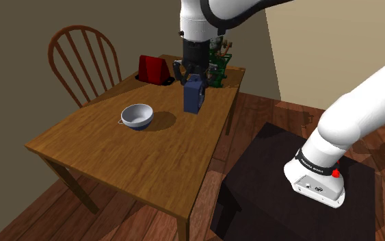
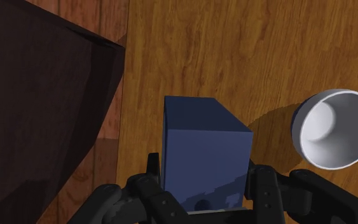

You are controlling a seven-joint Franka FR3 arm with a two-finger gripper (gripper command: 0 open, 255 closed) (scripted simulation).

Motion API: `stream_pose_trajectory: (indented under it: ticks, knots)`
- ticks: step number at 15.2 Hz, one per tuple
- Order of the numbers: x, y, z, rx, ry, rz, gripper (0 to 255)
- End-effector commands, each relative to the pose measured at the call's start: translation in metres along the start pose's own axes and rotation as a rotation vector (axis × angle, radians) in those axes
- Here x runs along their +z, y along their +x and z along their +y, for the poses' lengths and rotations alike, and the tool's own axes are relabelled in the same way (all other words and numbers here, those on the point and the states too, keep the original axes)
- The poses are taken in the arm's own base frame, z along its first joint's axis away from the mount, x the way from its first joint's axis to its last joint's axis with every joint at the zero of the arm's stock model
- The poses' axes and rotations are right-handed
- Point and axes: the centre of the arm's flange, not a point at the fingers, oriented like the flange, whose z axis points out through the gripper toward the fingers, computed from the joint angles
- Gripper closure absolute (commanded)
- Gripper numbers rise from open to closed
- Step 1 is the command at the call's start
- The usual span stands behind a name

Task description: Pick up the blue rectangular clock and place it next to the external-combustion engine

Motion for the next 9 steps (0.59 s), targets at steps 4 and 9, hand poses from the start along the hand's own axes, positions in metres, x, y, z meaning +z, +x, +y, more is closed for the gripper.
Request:
stream_pose_trajectory:
  ticks: [4, 9]
  knots:
    - [-0.027, 0.0, 0.001, 0.0, 0.0, 0.0, 255]
    - [-0.053, 0.0, 0.001, 0.0, 0.0, 0.0, 255]
